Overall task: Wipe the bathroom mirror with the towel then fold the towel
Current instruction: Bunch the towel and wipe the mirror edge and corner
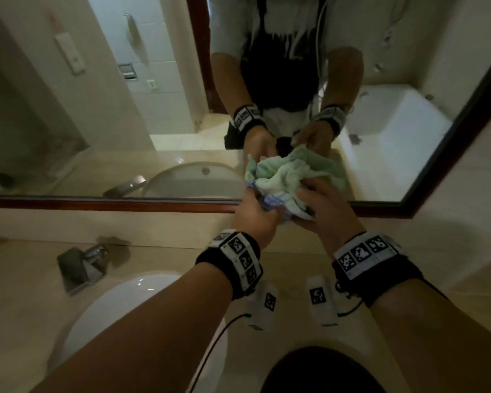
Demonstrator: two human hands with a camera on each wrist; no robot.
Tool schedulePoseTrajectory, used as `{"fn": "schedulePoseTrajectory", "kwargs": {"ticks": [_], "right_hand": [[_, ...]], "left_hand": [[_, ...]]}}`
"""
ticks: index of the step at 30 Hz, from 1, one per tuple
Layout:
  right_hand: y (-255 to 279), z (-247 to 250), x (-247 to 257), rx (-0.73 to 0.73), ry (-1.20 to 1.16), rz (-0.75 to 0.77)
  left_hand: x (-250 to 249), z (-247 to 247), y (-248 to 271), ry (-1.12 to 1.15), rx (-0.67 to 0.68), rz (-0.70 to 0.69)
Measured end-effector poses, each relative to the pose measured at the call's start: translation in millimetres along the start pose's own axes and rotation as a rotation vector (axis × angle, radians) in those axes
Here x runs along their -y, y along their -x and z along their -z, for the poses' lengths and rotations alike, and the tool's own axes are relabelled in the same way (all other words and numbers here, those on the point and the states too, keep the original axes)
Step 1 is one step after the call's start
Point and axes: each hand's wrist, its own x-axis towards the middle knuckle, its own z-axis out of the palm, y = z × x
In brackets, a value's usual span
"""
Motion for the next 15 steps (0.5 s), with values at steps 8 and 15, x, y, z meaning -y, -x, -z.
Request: {"fn": "schedulePoseTrajectory", "kwargs": {"ticks": [8, 15], "right_hand": [[-11.0, -153.7, -15.8, 0.111, 0.110, -0.072], [-29.5, -326.8, -46.3, 0.299, 0.092, -0.176]], "left_hand": [[57.0, 143.5, -22.5, -0.173, -0.177, -0.032], [121.2, 308.4, -46.6, -0.140, -0.410, 0.099]]}}
